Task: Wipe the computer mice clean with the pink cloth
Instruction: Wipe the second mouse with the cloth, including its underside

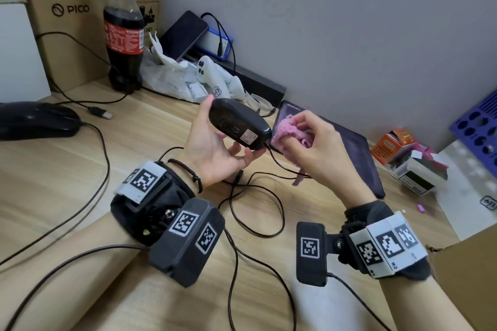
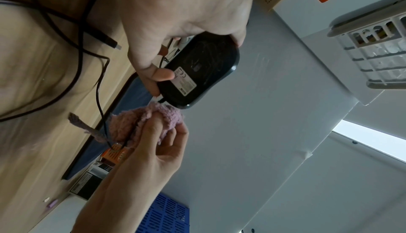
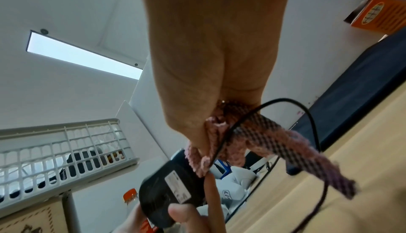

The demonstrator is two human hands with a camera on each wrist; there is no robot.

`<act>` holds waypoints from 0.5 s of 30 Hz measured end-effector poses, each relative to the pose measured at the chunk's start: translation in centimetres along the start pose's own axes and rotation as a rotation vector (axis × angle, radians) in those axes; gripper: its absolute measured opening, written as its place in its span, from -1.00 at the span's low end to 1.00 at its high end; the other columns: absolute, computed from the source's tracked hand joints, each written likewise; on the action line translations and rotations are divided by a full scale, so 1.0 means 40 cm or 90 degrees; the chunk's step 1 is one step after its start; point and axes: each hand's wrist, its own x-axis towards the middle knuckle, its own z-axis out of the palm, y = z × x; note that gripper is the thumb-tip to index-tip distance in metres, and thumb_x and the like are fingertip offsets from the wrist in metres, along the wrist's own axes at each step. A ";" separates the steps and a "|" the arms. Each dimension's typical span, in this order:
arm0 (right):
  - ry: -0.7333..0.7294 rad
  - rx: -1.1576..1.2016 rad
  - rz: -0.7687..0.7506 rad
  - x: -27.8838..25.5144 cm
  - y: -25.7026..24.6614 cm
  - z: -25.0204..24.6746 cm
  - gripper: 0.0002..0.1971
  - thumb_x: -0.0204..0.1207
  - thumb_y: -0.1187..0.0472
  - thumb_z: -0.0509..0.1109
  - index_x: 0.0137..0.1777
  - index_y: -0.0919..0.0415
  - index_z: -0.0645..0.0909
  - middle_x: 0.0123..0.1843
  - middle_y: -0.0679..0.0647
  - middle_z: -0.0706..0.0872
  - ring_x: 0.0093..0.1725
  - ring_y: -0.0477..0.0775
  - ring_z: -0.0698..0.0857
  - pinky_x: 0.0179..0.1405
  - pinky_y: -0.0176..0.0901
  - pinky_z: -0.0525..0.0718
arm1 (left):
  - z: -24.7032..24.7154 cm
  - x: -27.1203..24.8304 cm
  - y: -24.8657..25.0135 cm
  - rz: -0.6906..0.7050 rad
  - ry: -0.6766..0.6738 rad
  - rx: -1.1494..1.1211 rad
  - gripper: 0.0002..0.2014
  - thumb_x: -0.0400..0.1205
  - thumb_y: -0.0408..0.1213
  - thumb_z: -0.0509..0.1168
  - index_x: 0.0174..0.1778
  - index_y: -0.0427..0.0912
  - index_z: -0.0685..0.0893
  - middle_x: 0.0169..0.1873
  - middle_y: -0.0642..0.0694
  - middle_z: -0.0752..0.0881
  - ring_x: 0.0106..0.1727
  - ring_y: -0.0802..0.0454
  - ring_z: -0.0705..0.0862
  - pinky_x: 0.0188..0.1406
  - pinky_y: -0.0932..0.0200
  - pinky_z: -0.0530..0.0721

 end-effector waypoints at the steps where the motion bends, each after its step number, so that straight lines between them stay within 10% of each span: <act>1: 0.017 0.018 -0.017 0.006 -0.014 -0.002 -0.86 0.54 0.18 0.45 -0.08 -0.08 0.57 -0.13 -0.14 0.72 -0.18 -0.19 0.70 -0.31 -0.38 0.68 | 0.003 -0.001 -0.001 0.005 0.006 -0.001 -0.20 0.46 0.36 0.34 0.44 -0.18 0.47 0.41 -0.33 0.50 0.41 -0.41 0.51 -0.48 0.09 0.70; 15: -0.083 0.040 0.020 -0.006 0.000 0.022 -0.85 0.48 0.18 0.52 -0.01 0.05 0.62 -0.14 -0.09 0.72 -0.24 -0.19 0.71 -0.37 -0.27 0.72 | 0.001 -0.005 0.009 -0.009 -0.019 0.012 -0.17 0.40 0.34 0.40 0.44 -0.16 0.47 0.35 -0.30 0.52 0.15 -0.36 0.66 -0.48 0.10 0.69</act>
